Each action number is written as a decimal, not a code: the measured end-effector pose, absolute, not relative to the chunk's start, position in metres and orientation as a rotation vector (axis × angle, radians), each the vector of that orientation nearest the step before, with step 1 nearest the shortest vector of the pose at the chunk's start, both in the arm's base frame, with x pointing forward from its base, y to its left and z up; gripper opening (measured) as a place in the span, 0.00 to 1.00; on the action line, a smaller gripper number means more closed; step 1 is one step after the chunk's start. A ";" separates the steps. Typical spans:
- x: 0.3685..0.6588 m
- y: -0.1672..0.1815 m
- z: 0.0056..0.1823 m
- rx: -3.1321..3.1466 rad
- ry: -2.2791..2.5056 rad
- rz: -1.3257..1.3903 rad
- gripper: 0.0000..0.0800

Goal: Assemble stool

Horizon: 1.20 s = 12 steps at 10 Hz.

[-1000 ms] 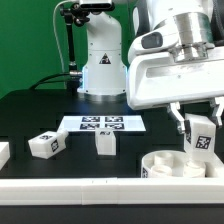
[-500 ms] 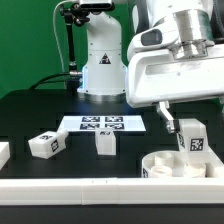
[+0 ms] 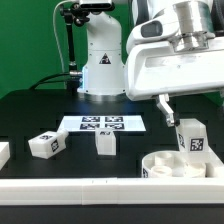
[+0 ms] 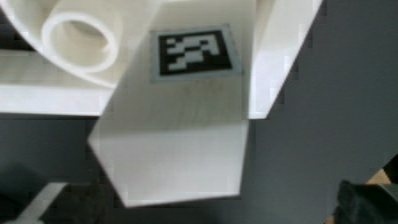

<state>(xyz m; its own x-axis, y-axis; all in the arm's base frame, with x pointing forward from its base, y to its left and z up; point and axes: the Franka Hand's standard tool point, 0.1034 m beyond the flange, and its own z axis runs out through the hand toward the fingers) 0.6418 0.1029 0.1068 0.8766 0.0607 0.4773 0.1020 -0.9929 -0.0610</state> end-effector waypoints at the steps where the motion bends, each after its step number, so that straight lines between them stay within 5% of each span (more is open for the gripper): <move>1: 0.643 0.103 0.107 -2.961 -0.132 -0.749 0.81; 7: 0.643 0.099 0.097 -2.986 -0.252 -0.692 0.81; 12: 0.632 0.100 0.091 -3.024 -0.279 -0.130 0.81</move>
Offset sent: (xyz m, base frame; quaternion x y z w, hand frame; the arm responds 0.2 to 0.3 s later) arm 0.0000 0.0000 0.0000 0.0000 0.0000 0.0000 1.0000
